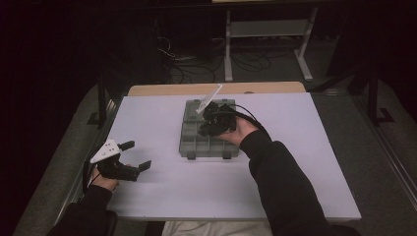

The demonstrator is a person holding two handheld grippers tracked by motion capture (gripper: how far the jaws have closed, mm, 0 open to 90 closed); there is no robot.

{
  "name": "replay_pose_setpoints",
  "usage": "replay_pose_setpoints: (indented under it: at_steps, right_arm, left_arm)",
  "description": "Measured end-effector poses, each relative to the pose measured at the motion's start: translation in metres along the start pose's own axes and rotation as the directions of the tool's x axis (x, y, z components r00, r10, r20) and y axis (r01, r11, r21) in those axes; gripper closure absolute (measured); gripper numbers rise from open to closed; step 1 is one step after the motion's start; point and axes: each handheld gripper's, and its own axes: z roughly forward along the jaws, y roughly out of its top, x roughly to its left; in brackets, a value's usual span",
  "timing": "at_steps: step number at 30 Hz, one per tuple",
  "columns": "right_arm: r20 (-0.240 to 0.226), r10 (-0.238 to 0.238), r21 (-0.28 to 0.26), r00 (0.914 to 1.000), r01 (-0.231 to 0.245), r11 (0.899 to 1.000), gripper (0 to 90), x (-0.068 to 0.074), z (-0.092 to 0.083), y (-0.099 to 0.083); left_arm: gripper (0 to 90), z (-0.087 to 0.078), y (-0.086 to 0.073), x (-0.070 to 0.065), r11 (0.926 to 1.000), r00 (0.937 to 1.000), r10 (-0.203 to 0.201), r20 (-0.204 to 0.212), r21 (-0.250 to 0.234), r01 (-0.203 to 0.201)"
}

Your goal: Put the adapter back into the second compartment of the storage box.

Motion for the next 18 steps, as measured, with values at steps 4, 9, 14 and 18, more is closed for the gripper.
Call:
replay_pose_setpoints:
  at_steps: [4,9,14,18]
  right_arm:
    - [0.004,0.005,0.004,1.0,-0.005,1.0,75.2,-0.003,0.002,0.005]
    - [0.008,0.007,0.017,0.9999,-0.007,1.0,75.2,-0.006,0.005,0.008]
    - [0.015,0.018,0.03,0.9997,-0.019,0.999,75.2,-0.012,0.011,0.009]
    - [0.019,0.033,0.045,0.9993,-0.034,0.998,75.1,-0.018,0.016,0.008]
  left_arm:
    - [0.0,0.0,0.0,0.0,1.0,1.0,0.0,0.001,0.0,0.0]
    - [0.0,0.0,0.0,0.0,1.0,1.0,-0.001,0.0,-0.001,0.001]
    - [0.0,0.0,0.0,0.0,1.0,1.0,0.0,0.0,0.0,0.0]
    - [0.0,0.0,0.0,0.0,1.0,1.0,0.0,0.0,0.0,0.0]
